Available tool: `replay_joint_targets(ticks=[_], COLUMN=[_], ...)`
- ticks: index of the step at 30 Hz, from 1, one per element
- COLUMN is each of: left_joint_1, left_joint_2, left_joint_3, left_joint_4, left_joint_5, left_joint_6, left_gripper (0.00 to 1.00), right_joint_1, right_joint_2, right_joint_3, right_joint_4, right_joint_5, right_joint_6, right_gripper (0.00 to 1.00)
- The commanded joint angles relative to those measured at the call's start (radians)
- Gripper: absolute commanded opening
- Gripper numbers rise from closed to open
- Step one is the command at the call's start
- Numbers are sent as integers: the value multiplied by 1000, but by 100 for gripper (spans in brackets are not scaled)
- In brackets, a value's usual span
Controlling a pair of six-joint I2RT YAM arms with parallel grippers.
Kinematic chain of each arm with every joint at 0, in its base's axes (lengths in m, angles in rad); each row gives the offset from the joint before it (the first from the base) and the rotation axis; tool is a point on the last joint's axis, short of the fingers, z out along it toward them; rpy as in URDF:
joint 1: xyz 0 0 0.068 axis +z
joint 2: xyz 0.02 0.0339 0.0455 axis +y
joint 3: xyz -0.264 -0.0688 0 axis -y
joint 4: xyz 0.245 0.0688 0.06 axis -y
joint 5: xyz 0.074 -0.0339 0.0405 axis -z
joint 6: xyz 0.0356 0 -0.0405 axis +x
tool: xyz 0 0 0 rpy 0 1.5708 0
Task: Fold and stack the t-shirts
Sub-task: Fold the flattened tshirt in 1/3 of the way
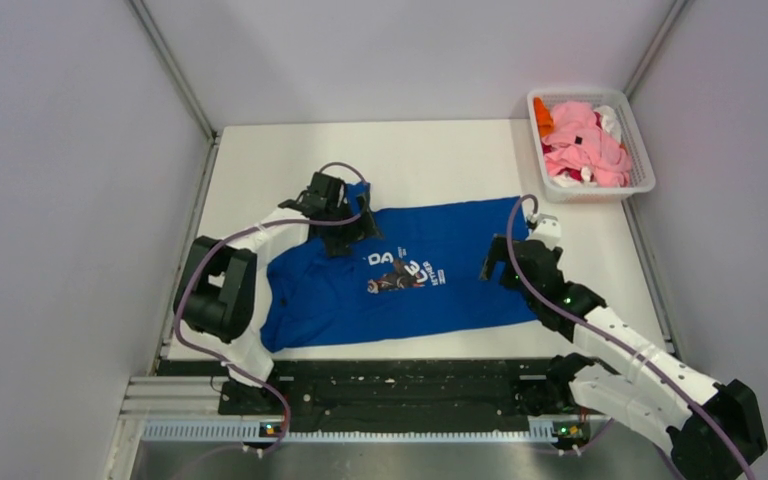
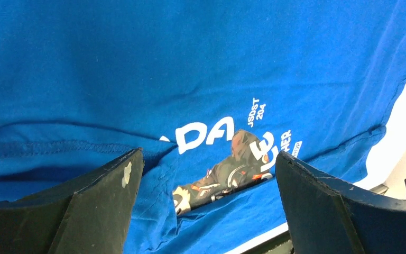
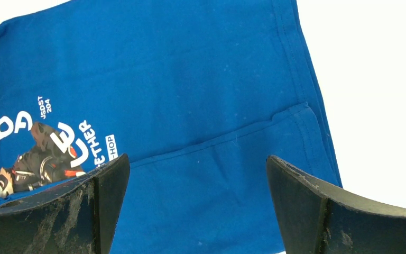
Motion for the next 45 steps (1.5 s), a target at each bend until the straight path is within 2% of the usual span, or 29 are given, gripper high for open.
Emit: replay_joint_targets(ticks=[1, 7, 10, 13, 16, 20, 28, 32, 45], left_joint_1=[-6, -6, -6, -5, -6, -5, -4, 12, 99], left_joint_2=[-77, -257, -331, -358, -327, -238, -76, -12, 78], left_joint_3=[50, -22, -105, -171, -205, -183, -69, 18, 162], left_joint_4=[-32, -132, -138, -117, -73, -86, -38, -64, -121], left_joint_5=[-69, -286, -298, -266, -189, -210, -199, -244, -220], left_joint_6=[38, 52, 51, 43, 32, 14, 3, 4, -1], left_gripper=[99, 99, 99, 99, 99, 99, 99, 99, 99], right_joint_1=[6, 6, 6, 7, 27, 60, 60, 60, 61], right_joint_2=[-18, -12, -9, 24, 99, 155, 99, 70, 44], right_joint_3=[37, 33, 32, 35, 55, 109, 80, 68, 66], right_joint_4=[11, 19, 47, 129, 217, 203, 141, 125, 80], right_joint_5=[27, 7, -44, -216, -299, -262, -168, -139, -59], right_joint_6=[-12, -16, -45, -97, -104, -108, -96, -89, -80], right_gripper=[99, 99, 99, 99, 99, 99, 99, 99, 99])
